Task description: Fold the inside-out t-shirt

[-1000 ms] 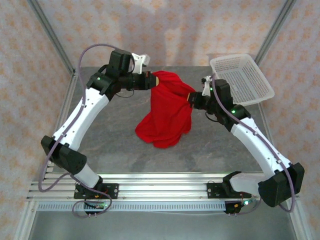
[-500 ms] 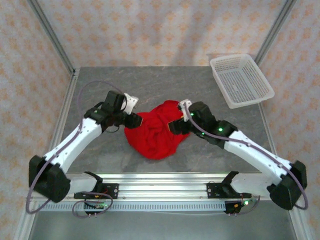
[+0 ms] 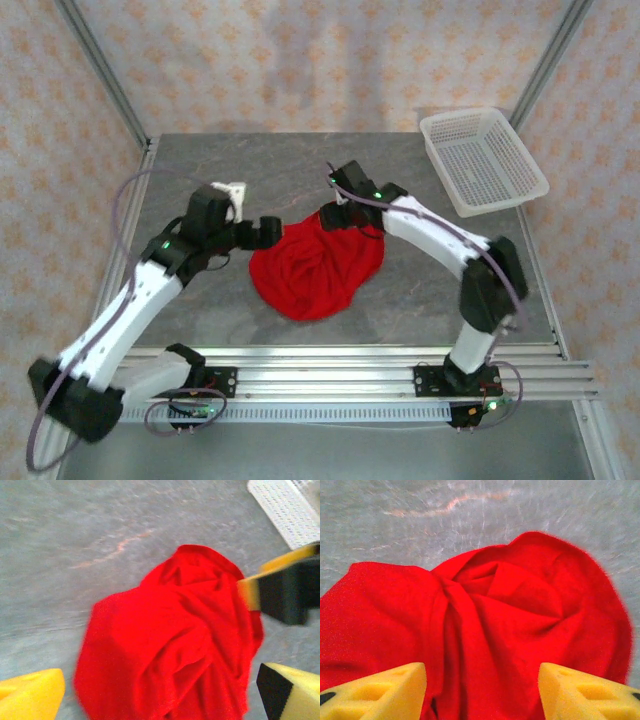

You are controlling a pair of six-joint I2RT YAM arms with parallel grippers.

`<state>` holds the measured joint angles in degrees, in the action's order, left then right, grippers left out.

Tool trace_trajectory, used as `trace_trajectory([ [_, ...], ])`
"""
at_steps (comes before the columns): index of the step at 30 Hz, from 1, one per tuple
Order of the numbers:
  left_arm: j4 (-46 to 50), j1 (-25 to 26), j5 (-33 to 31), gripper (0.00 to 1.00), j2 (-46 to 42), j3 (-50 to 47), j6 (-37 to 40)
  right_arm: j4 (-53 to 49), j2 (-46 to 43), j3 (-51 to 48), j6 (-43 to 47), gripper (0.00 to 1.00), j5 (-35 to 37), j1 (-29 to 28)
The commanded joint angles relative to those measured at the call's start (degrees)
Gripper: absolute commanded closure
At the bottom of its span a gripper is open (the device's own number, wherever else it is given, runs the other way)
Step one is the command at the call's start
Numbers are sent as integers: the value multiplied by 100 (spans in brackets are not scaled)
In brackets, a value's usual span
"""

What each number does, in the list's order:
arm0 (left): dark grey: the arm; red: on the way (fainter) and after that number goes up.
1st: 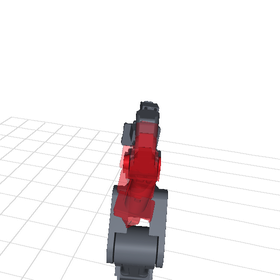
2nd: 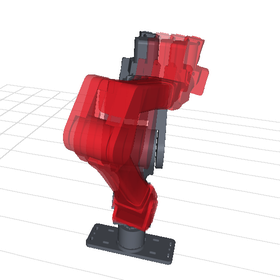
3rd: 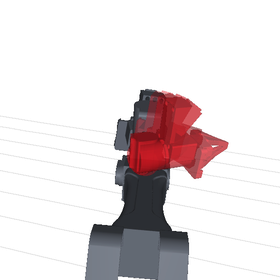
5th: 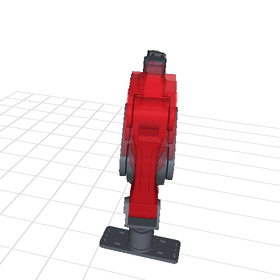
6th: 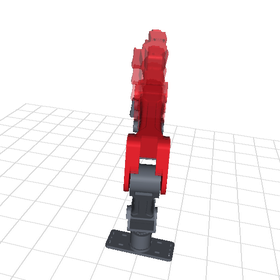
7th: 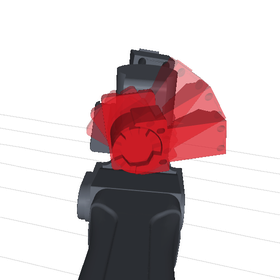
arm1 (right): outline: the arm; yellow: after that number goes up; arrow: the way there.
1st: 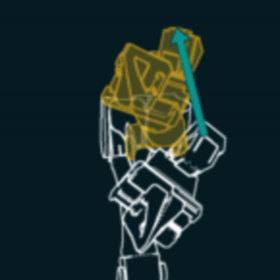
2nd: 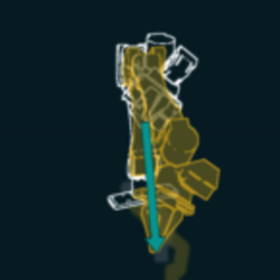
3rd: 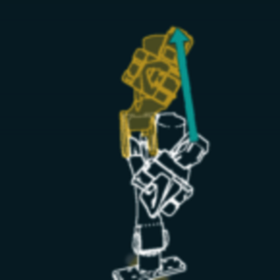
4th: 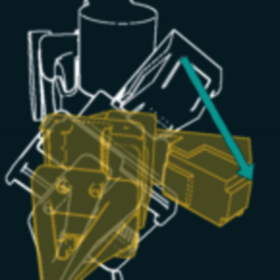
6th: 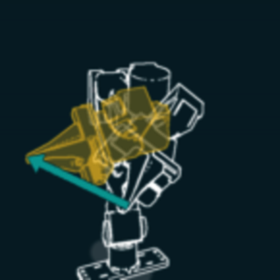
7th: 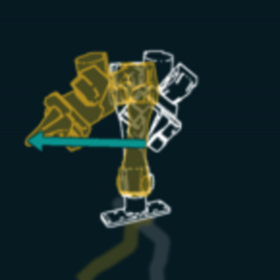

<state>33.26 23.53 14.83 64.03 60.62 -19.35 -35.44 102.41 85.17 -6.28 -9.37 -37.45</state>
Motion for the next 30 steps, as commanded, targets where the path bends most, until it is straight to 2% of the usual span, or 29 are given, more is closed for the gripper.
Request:
trace_trajectory([
  [1,720,779,-19,0,980,831,-495,-821,938,757,-453,41,-918,159],
  [4,461,931,10,0,1396,849,-1028,-925,1727,1310,-576,42,-1561,159],
  [6,220,975,2,0,1558,758,-1385,-1182,2136,1666,-765,48,-1272,166],
  [7,280,978,-80,0,1651,780,-1473,-1266,2239,1777,-832,54,-1063,168],
  [10,538,988,-400,0,1940,807,-1655,-1198,2236,1778,-941,90,-1044,224],
  [11,538,994,-436,0,2025,766,-1700,-1115,2164,1713,-988,98,-1149,258],
  [13,505,995,-450,0,2177,670,-1788,-1021,1987,1578,-1176,100,-1216,336],
  [15,458,984,-391,6,2399,569,-1826,-766,1606,1280,-1425,100,-1384,467],
  [18,565,855,-163,22,2974,538,-1784,-190,867,677,-1806,100,-1870,686],
  [21,208,448,198,35,3200,162,-1965,-34,134,246,-1951,100,-2142,895],
  [25,-145,-416,54,66,2452,-563,-2314,-140,-964,-349,-2108,100,-1932,1418],
  [26,-53,-627,-23,71,2237,-643,-2238,-49,-1276,-600,-2236,100,-1924,1633],
  [30,410,-1180,-247,72,1580,-845,-1871,102,-2065,-1353,-2281,100,-1785,2187],
])
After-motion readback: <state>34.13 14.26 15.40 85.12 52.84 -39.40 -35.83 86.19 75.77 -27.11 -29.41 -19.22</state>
